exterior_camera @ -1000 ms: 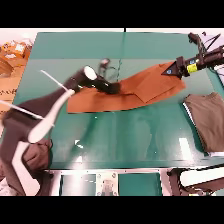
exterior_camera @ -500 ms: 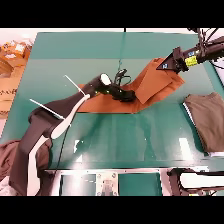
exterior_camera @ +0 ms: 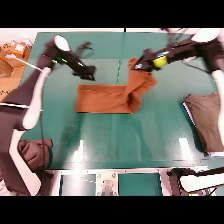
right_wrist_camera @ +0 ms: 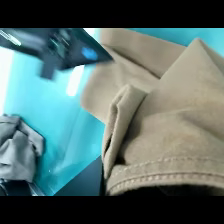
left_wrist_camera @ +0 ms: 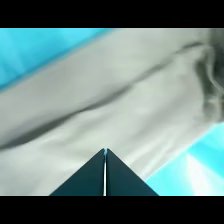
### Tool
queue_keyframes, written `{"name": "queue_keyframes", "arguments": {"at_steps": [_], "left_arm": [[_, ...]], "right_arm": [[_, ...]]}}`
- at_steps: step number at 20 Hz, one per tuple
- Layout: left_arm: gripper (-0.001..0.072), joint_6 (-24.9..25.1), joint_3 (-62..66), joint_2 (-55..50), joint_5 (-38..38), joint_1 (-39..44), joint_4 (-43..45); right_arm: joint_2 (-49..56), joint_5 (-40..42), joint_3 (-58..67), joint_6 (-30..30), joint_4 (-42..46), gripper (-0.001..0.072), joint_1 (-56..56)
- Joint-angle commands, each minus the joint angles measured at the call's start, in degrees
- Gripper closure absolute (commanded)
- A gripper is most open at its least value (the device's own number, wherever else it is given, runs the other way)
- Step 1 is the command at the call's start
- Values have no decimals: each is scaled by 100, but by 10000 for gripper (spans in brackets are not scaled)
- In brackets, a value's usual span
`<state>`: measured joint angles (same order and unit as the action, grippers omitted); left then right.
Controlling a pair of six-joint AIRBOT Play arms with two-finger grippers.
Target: Fold the shirts.
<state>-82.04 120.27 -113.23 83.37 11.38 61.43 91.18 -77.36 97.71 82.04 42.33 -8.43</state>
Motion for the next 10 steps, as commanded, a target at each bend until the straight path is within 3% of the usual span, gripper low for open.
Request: {"name": "queue_keyframes", "arguments": {"at_steps": [1, 3, 4, 5, 6, 10], "left_arm": [[688, -44, 52, 455, 470, -785, 310], [688, -46, 50, 573, 511, -1071, 306], [688, -46, 52, 579, 568, -1165, 291], [687, -46, 50, 579, 647, -1244, 291], [688, -44, 50, 577, 688, -1298, 291], [688, -39, 50, 579, 660, -1346, 293]], "right_arm": [[789, 1462, 0, 17, -605, 695, -1191], [1453, 2583, 2, -442, -1329, 694, -1878], [1790, 3029, 4, -721, -1735, 628, -2208], [2135, 3434, 13, -868, -2210, 306, -2503], [2417, 3729, 17, -997, -2647, 98, -2706], [2706, 3495, 17, -1355, -3254, 101, -2511]]}}
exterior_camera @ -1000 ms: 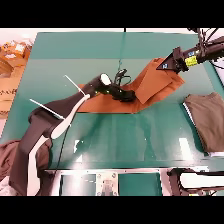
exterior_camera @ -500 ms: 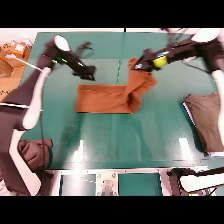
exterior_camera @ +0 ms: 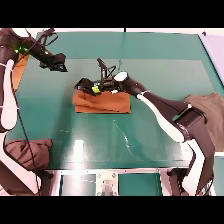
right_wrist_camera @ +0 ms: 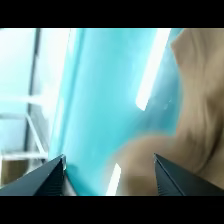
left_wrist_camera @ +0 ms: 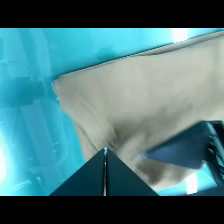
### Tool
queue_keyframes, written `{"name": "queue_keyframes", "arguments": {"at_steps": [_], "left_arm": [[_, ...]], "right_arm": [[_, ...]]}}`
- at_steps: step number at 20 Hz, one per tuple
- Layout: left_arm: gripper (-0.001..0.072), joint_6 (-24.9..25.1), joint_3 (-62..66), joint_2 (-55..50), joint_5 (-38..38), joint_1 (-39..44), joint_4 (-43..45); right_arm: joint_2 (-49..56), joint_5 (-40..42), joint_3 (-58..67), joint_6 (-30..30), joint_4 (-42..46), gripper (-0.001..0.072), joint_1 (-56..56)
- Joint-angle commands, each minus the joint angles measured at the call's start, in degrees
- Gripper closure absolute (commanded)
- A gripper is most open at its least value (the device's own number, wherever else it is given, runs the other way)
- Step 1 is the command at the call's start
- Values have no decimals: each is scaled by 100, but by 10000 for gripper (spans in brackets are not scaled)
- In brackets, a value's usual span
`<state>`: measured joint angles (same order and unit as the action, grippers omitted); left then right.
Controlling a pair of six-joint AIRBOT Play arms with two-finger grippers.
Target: Fold the shirts.
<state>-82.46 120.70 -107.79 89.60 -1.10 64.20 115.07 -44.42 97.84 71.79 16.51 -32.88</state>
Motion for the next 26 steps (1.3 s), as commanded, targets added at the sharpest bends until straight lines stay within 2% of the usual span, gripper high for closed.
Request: {"name": "queue_keyframes", "arguments": {"at_steps": [1, 2, 6, 9, 12, 13, 14, 15, 19, 26], "left_arm": [[688, 2, 7, 35, -7, -98, 11], [687, 2, 7, 35, -37, -98, 11], [687, 0, 7, 35, -199, -98, 13], [688, 2, 7, 35, -214, -98, 17], [687, 2, 7, 35, -216, -98, 74], [688, 2, 7, 35, -229, -98, 90], [688, 2, 7, 35, -264, -98, 98], [688, 0, 7, 35, -286, -98, 98], [688, -28, 7, 33, -319, -98, 96], [688, -151, 7, 35, -304, -98, 94]], "right_arm": [[299, -63, 4, -330, -669, 247, 164], [293, -382, 4, -321, -671, 701, 426], [271, -1998, -11, -352, -544, 695, 1665], [-201, -2686, -422, -328, 107, 694, 2634], [-1335, -2651, -1596, -330, 1432, 598, 3456], [-1661, -2568, -1971, -365, 1781, 435, 3650], [-1893, -2527, -2317, -487, 1915, 234, 3799], [-1954, -2422, -2542, -503, 1884, 156, 3880], [-1545, -1569, -2793, -647, 1838, 155, 3536], [-992, -684, -2765, -737, 852, 156, 2175]]}}
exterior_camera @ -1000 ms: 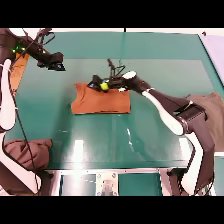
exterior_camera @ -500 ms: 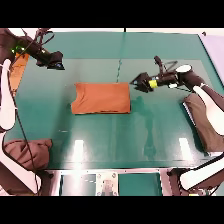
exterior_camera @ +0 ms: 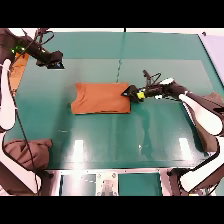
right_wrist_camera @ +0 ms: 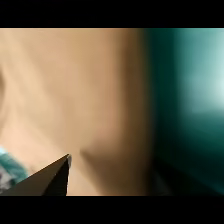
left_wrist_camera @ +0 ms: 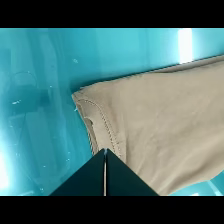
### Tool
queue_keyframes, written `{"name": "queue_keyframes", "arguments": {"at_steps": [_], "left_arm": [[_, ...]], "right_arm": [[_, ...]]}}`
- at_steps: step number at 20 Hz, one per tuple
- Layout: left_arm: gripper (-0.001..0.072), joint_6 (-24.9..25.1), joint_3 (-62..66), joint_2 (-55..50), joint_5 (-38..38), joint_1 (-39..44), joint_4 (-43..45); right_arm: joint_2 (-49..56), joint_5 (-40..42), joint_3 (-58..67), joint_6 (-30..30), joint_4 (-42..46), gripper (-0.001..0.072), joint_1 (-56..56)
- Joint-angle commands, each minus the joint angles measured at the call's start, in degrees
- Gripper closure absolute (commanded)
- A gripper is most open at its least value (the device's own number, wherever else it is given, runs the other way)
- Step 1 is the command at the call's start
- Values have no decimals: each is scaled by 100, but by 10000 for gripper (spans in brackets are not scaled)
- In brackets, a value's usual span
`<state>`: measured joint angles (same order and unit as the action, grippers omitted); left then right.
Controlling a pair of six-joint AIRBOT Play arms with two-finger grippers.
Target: Fold the shirts.
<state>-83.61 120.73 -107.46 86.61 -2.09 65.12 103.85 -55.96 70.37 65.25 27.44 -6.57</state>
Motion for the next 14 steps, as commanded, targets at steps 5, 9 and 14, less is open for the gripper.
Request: {"name": "queue_keyframes", "arguments": {"at_steps": [5, 9, 14], "left_arm": [[688, -35, 4, 0, 7, 0, 2], [688, -35, 4, 2, 4, 0, 2], [688, -33, 4, 0, 0, 0, 2]], "right_arm": [[129, 133, 662, 37, -304, 671, -621], [-22, -498, 1563, 782, 68, 697, -107], [-986, -1829, 2371, 2457, 2426, 698, 1574]]}}
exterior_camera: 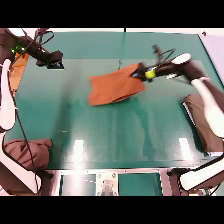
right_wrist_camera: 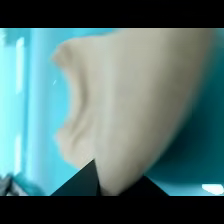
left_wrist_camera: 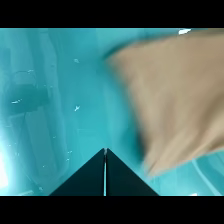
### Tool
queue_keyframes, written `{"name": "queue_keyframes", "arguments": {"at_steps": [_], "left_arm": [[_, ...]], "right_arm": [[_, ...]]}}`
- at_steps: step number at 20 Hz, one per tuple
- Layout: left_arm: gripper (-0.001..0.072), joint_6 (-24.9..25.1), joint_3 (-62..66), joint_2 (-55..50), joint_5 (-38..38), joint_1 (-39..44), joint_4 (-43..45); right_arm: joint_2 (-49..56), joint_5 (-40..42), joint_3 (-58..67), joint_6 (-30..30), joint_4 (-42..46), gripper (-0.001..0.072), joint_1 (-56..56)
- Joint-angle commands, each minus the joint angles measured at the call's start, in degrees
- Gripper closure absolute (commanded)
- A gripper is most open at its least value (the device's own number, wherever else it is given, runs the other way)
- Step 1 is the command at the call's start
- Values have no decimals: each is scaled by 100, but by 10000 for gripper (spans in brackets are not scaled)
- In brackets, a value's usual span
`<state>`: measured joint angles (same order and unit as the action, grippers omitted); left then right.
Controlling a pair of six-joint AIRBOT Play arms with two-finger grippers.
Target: Fold the shirts.
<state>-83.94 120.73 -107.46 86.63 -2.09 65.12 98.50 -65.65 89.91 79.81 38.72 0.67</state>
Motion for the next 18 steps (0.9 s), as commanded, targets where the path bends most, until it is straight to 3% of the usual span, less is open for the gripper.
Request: {"name": "queue_keyframes", "arguments": {"at_steps": [1, 4, 9, 18], "left_arm": [[688, 0, 4, 0, -2, 0, 2], [687, 0, 4, 0, 0, 0, 2], [688, 0, -76, -2, -24, 0, -4], [688, 48, -608, -2, -201, 0, -63]], "right_arm": [[-669, -1130, 439, 1174, 1388, 697, 1392], [-1130, -1526, 439, 1480, 1384, 697, 2999], [-1502, -1882, 463, 1425, 1384, 697, 5132], [-2422, -2256, -72, 1882, 1530, 697, 6985]]}}
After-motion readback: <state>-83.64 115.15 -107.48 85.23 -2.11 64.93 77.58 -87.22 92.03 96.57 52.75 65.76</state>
